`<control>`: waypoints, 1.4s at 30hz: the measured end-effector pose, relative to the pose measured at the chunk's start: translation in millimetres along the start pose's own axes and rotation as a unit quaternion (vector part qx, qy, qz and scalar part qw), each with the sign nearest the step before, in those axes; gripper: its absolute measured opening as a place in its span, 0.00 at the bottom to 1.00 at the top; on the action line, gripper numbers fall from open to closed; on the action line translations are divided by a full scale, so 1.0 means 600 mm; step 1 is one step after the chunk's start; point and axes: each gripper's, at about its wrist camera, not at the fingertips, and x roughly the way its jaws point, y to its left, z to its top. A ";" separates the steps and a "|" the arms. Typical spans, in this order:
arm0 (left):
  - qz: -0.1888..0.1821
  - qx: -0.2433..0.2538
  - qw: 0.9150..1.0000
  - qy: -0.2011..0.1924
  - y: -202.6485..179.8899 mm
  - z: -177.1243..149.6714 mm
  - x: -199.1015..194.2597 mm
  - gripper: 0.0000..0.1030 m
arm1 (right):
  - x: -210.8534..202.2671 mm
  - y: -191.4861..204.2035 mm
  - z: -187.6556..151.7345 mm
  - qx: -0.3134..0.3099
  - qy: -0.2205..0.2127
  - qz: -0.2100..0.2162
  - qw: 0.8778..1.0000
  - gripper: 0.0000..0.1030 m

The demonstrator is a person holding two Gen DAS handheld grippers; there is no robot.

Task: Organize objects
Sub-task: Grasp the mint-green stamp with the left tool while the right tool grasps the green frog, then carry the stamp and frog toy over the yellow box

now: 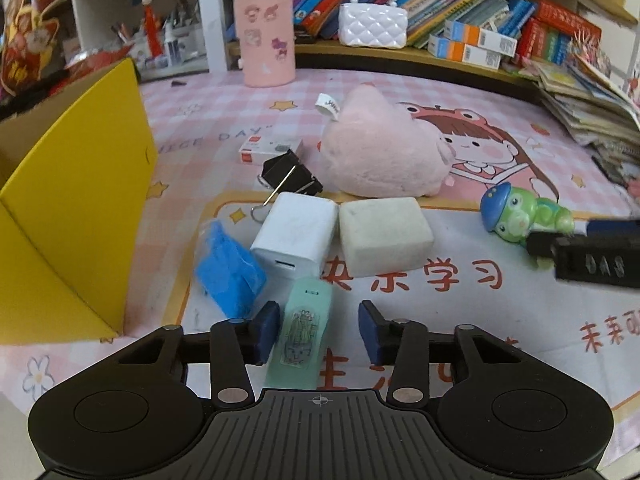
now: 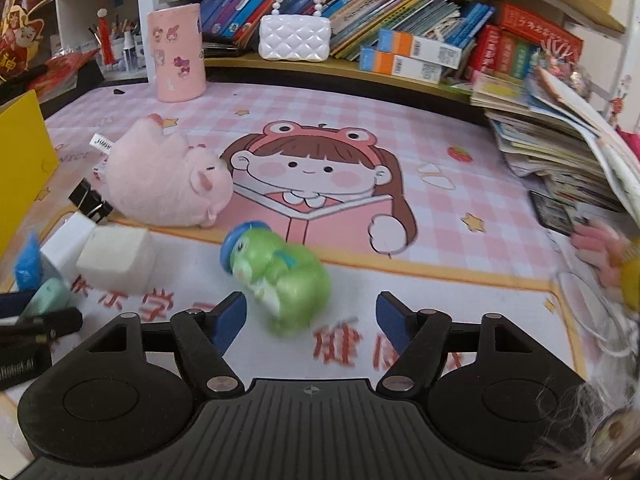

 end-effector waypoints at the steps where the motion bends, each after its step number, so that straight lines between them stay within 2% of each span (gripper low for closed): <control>1: -0.003 0.000 1.000 0.000 0.000 0.001 -0.001 0.26 | 0.006 -0.002 0.004 0.001 0.000 0.004 1.000 0.70; 2: -0.005 0.000 1.000 0.002 0.001 0.001 -0.002 0.22 | 0.013 -0.002 0.007 0.000 0.001 0.009 1.000 0.70; 5: -0.024 -0.015 1.000 0.011 0.007 0.002 -0.008 0.22 | 0.029 0.001 0.017 -0.012 0.000 0.019 1.000 0.70; 6: -0.031 -0.021 0.999 0.013 0.007 0.000 -0.012 0.22 | 0.033 0.002 0.018 -0.016 -0.001 0.024 1.000 0.67; 8: -0.042 -0.023 0.999 0.008 0.006 -0.002 -0.024 0.22 | 0.038 0.004 0.019 -0.022 0.001 0.039 0.999 0.44; 12: -0.064 -0.032 0.997 -0.006 0.002 -0.003 -0.047 0.22 | 0.023 0.009 0.014 -0.023 -0.004 0.045 0.999 0.40; 19: -0.097 -0.050 0.993 -0.034 0.010 -0.003 -0.090 0.22 | -0.047 0.020 -0.010 0.036 -0.010 0.043 0.998 0.39; 25: -0.112 -0.053 0.991 -0.049 0.036 -0.026 -0.123 0.22 | -0.113 0.056 -0.052 0.070 -0.004 0.043 0.997 0.39; 34: -0.109 -0.072 0.990 -0.047 0.118 -0.086 -0.161 0.22 | -0.169 0.138 -0.098 0.041 0.006 0.041 0.998 0.39; 42: -0.094 -0.097 0.990 -0.050 0.205 -0.129 -0.200 0.22 | -0.202 0.251 -0.123 -0.007 0.014 0.074 0.997 0.39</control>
